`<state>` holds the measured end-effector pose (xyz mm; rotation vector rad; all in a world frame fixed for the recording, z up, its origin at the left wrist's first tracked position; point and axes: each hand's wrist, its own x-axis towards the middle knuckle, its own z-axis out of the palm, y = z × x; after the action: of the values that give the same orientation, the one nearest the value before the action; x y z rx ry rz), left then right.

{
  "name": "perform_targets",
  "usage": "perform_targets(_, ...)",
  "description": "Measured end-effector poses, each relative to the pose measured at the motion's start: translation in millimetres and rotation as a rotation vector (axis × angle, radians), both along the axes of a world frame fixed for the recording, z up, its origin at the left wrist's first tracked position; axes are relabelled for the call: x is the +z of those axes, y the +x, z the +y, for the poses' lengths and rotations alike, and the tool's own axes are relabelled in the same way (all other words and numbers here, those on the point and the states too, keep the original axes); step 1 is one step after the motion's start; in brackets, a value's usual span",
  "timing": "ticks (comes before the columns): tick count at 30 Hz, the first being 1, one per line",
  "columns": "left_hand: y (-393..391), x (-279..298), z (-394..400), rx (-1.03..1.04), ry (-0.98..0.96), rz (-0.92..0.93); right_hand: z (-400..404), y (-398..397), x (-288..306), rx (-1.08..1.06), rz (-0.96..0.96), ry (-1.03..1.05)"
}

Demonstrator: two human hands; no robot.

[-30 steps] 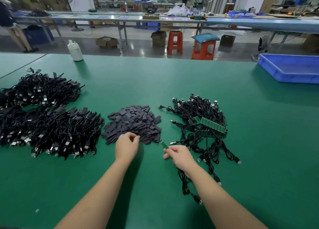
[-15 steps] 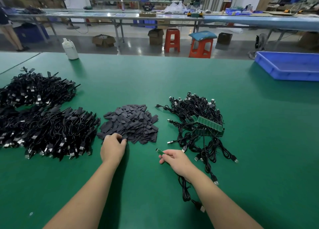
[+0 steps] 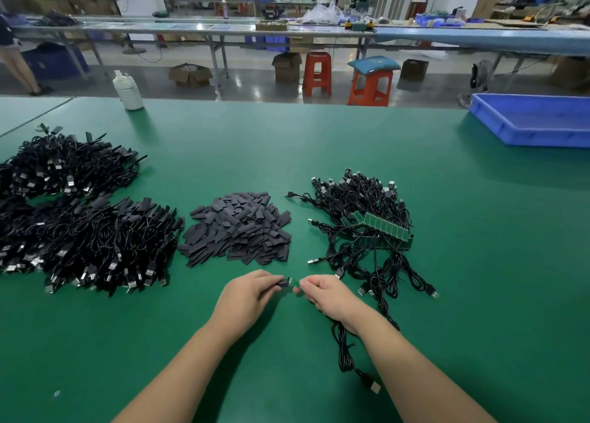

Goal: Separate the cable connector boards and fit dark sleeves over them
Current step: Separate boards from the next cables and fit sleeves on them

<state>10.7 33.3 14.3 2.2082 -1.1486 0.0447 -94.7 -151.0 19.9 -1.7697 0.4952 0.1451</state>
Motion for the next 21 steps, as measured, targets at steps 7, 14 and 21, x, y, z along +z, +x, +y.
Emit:
perform_targets(7,-1.9,1.4,0.7,-0.008,-0.023,0.014,-1.3,-1.7,3.5,0.032,0.026,-0.029)
perform_targets(14,-3.1,5.6,-3.3,-0.027,-0.004,0.006,-2.7,-1.7,4.8,0.058,0.031,-0.008)
perform_targets(21,-1.3,18.2,-1.2,-0.133,0.148,-0.126,-2.0,-0.7,3.7,0.074,0.032,-0.022)
